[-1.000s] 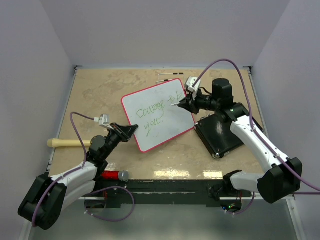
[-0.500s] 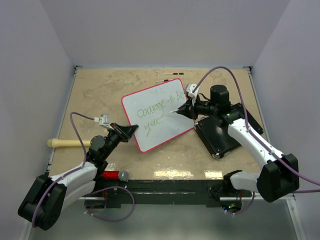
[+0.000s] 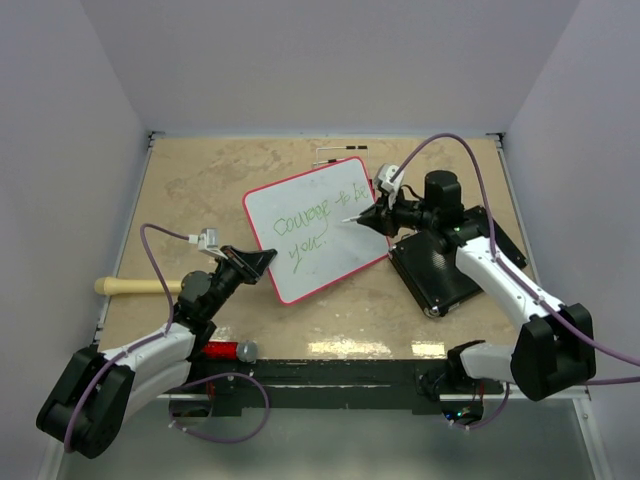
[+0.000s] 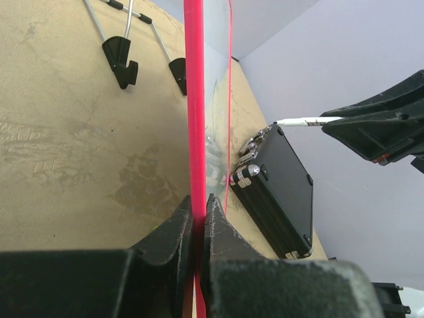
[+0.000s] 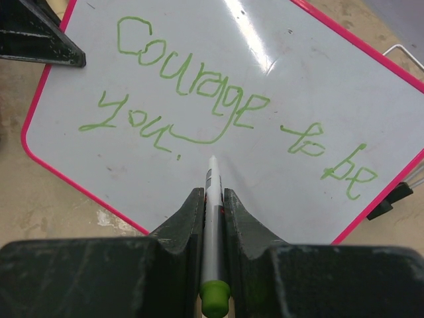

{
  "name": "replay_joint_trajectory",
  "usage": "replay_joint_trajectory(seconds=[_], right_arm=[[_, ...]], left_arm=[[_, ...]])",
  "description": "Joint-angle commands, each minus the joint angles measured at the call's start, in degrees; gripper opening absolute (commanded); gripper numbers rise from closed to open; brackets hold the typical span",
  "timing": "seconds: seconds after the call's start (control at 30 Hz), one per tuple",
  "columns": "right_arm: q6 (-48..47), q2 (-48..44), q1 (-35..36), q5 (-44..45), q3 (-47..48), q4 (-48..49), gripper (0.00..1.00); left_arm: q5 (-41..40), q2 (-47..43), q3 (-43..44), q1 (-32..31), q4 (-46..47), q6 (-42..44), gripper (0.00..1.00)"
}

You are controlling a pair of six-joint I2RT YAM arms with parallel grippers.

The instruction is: Write a sentence on the whiteboard

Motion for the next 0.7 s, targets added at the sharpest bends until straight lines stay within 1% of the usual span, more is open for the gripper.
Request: replay_joint_trajectory(seconds=[0.0, 0.27, 0.37, 0.47, 0.5, 0.67], right_arm=[[0.16, 0.92, -0.33, -1.0, 2.35, -0.02, 0.0], [0.43, 1.97, -0.33, 1.9, 2.62, -0.11, 0.0], [-0.36, 1.89, -0.24, 0.49, 2.62, -0.9, 0.0], [1.48, 0.4, -0.06, -3.8, 0.43, 1.46, 0.0], [2.26, -0.56, 0.02, -4.08, -1.06, 3.21, 0.0], [2.1, -0.92, 0.38, -4.17, -2.13, 3.58, 0.0]], left_arm=[[2.6, -0.27, -2.9, -0.58, 1.41, 4.82, 0.0], [2.78, -0.36, -2.9, -0.58, 1.59, 4.64, 0.0], [2.78, -0.53, -2.9, -0.58, 1.59, 4.64, 0.0], [2.78, -0.45, -2.9, -0.58, 1.5, 4.64, 0.0], [2.78, -0.36, -2.9, -0.58, 1.5, 4.64, 0.0], [3.04, 0.69, -2.9, -0.58, 2.38, 4.47, 0.0]])
